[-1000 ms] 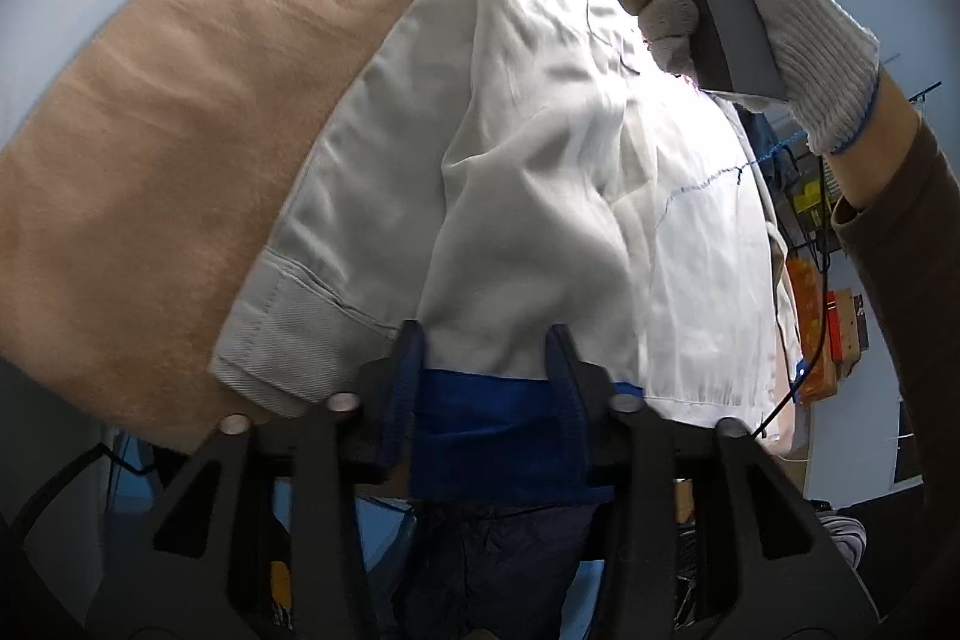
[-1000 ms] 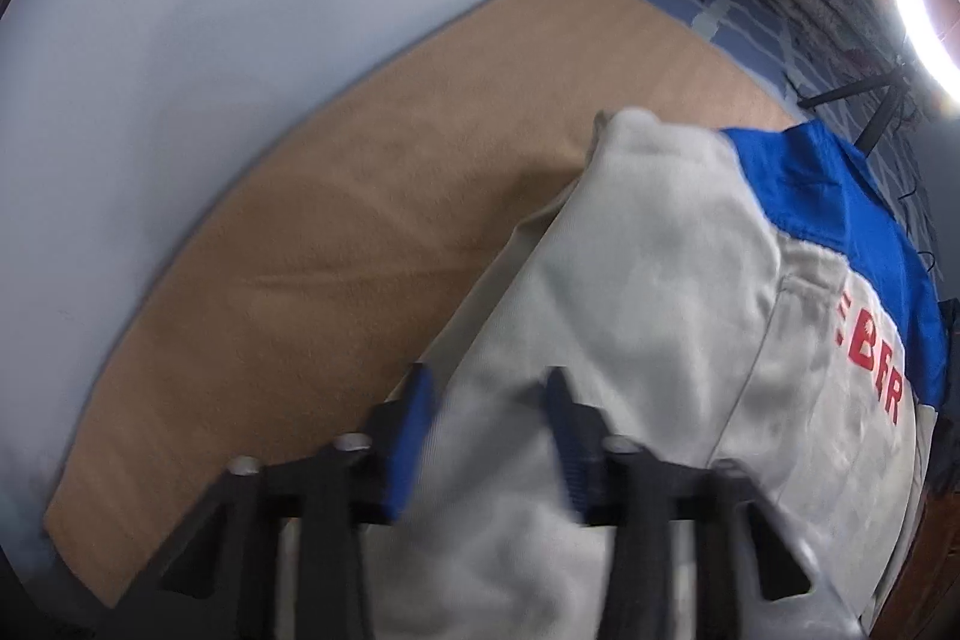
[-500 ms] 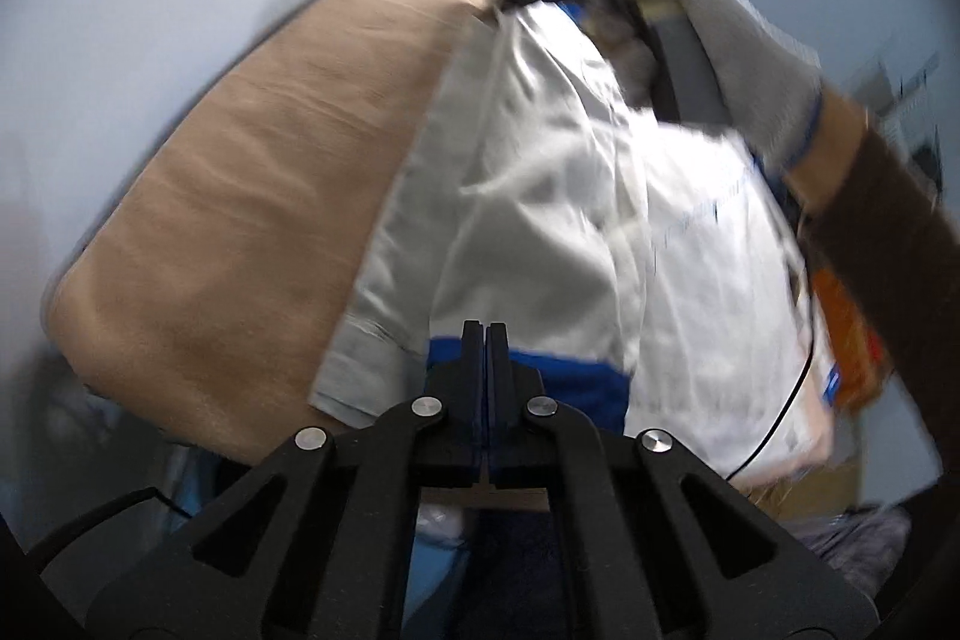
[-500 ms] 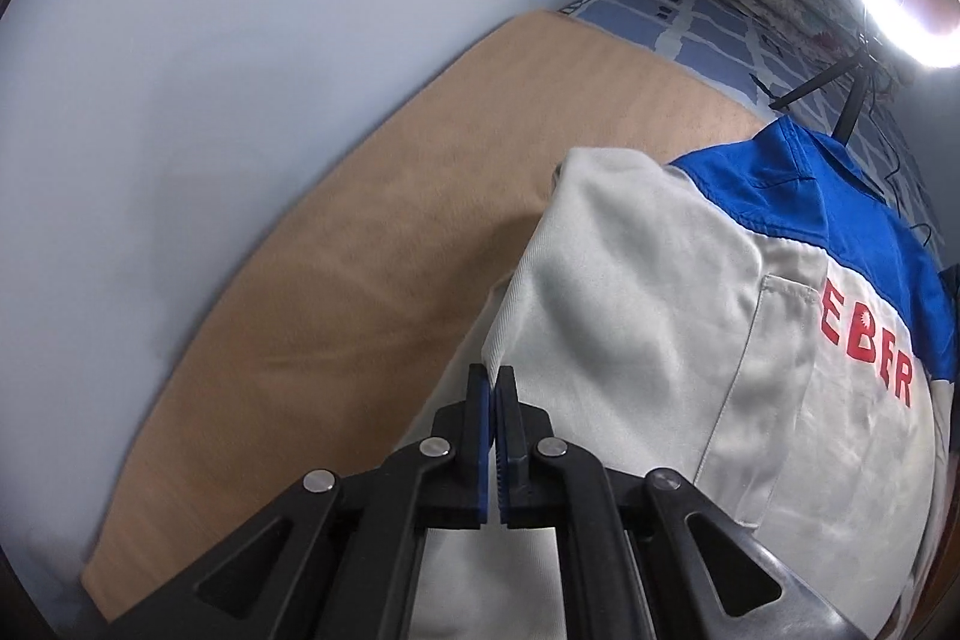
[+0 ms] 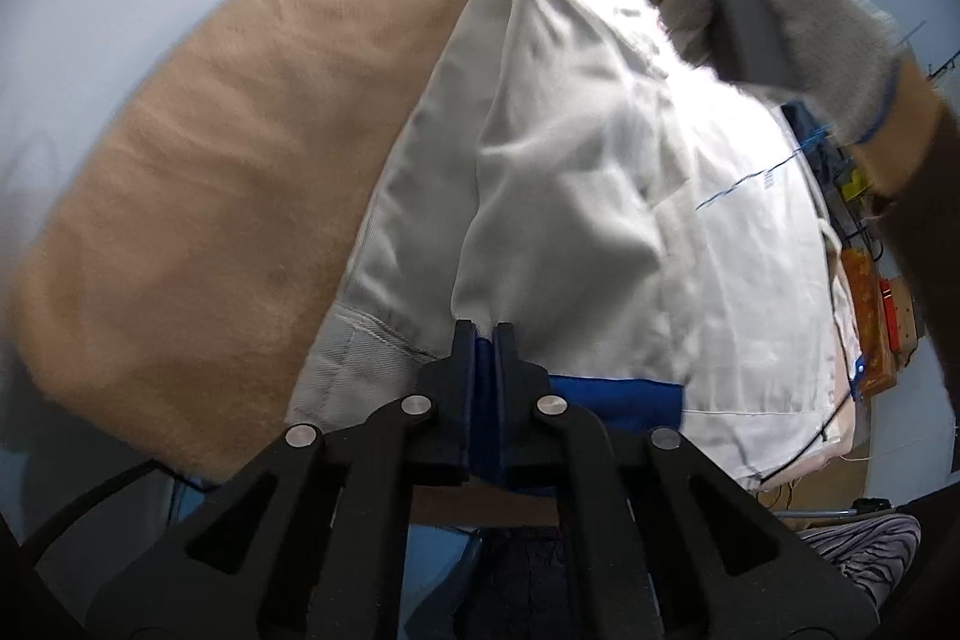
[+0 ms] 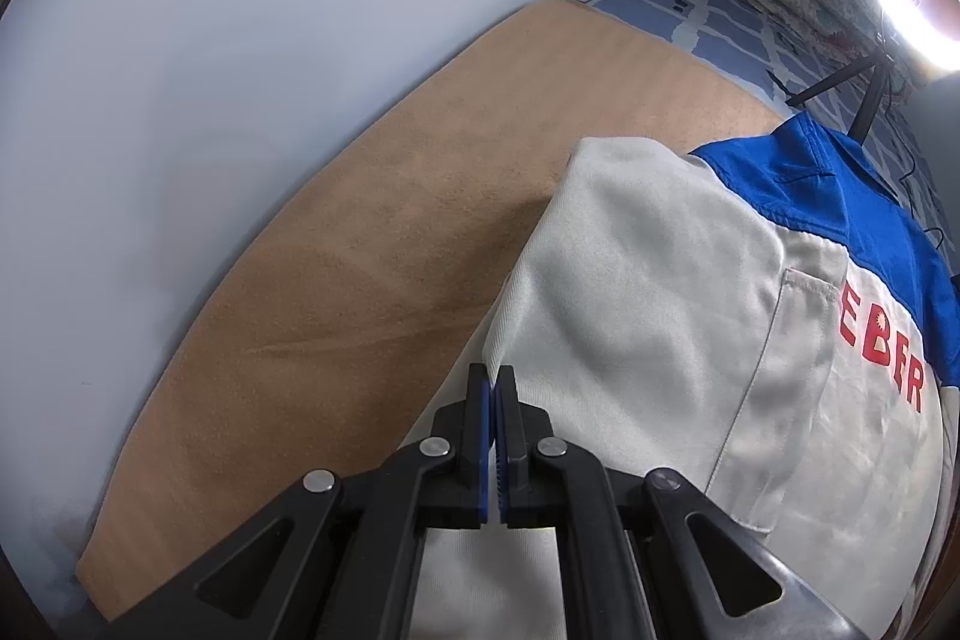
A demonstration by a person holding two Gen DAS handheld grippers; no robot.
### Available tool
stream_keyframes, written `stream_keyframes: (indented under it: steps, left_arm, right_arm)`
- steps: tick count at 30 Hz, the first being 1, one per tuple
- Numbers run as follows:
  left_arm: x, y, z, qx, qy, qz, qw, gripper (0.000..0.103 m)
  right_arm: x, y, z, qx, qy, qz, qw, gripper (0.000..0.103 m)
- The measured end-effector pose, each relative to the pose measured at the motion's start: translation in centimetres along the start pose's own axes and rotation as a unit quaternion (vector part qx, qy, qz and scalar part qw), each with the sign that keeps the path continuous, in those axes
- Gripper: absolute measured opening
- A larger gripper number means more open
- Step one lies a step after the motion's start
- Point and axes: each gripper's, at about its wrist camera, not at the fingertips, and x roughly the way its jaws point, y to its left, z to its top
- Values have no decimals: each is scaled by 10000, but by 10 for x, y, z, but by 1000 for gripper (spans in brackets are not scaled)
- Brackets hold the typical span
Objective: Fold large clothes
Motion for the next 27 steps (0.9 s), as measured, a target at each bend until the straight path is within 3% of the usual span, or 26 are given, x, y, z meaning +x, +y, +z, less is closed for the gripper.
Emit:
stream_keyframes:
  steps: [5,9,11,12,13,16,20,24,27]
  left_arm:
    - [-26,6,-3,3,-368,249,9990,2]
    - [-4,12,-5,-268,-59,279,9992,3]
    - [-2,13,-5,-386,13,388,9985,11]
    - [-6,12,-3,-359,-36,431,9984,21]
    - [-11,11,-1,-328,-176,473,9982,31]
    - [-29,9,3,-237,-598,487,9967,37]
    - [-17,1,5,-90,-539,533,9971,37]
    - [12,-3,1,104,-198,827,9963,37]
    - [24,-3,-5,267,-165,1122,9932,37]
  right_arm:
    - [1,-3,6,234,-103,299,9992,0]
    - [28,9,5,70,9,434,9990,1]
    - [30,16,-1,-242,-62,481,9985,20]
    - [25,15,-4,-298,-141,552,9979,41]
    - [14,10,-9,-308,-331,639,9969,47]
    - [-26,-18,-34,-68,-808,902,9926,45]
    - [-54,-62,-83,327,-1075,1077,9878,45]
    - [-45,-81,-140,556,-828,1263,9870,43]
    - [-38,-60,-180,97,-690,1209,9902,43]
